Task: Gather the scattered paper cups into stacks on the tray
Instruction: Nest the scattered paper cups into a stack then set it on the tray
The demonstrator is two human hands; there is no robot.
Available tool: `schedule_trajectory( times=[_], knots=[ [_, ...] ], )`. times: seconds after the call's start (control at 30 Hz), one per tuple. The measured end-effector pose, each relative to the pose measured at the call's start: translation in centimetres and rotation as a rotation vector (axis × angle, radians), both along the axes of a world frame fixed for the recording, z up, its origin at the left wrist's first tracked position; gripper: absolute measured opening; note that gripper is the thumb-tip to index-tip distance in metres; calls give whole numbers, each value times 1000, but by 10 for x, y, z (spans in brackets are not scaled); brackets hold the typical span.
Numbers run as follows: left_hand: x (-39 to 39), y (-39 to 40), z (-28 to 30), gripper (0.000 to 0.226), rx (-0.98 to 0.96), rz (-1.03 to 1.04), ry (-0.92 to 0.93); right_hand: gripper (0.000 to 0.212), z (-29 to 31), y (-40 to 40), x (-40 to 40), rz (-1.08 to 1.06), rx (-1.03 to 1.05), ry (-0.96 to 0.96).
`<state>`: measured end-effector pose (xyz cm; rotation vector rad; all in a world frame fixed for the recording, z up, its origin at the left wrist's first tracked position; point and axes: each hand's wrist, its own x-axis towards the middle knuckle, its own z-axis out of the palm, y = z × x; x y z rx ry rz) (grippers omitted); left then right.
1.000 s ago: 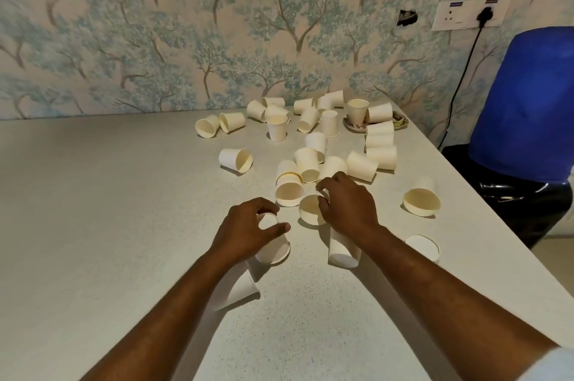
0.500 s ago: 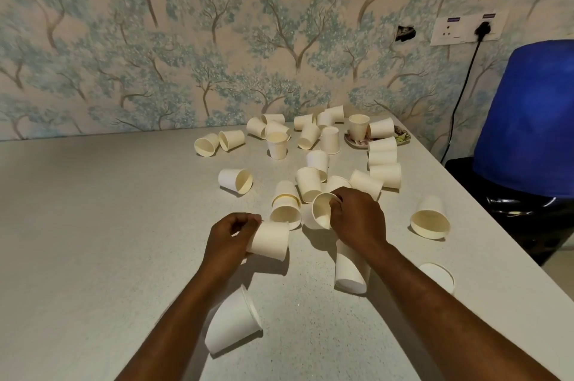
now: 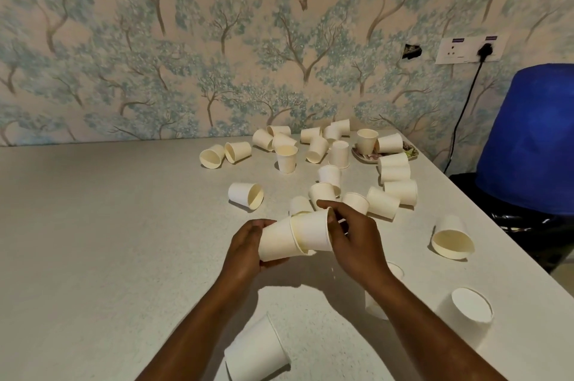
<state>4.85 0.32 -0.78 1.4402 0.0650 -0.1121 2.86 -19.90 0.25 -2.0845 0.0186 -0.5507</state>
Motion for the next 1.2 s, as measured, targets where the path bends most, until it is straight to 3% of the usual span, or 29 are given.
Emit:
schedule_trajectory(
  times=[0.17, 0.3, 0.4, 0.63, 0.8, 0.9, 1.03, 1.2],
  knots=[
    [1, -1, 2, 17, 26, -125, -62, 35, -4, 14, -3, 30, 0, 27],
    [-3, 1, 4, 46, 12, -301, -115, 34, -7, 25, -6, 36, -35, -13],
    [-3, 4, -1, 56, 0, -355, -154, 36, -11, 33, -8, 7, -49, -31],
    [-2, 6, -17, 56, 143, -322, -222, 38, -19, 35, -5, 12, -194, 85],
    [3, 22, -25, 69, 153, -214, -188, 48, -8, 20, 7, 13, -233, 102],
    [6, 34, -28, 69, 141, -222, -169, 56, 0, 16, 19, -72, -393, 84],
    [6, 44, -33, 71, 163, -237, -162, 75, 1, 20, 40, 19, -583, 214],
    [10, 52, -38, 71, 128, -142, -177, 65, -10, 30, 58, 49, -682, 224]
  ],
)
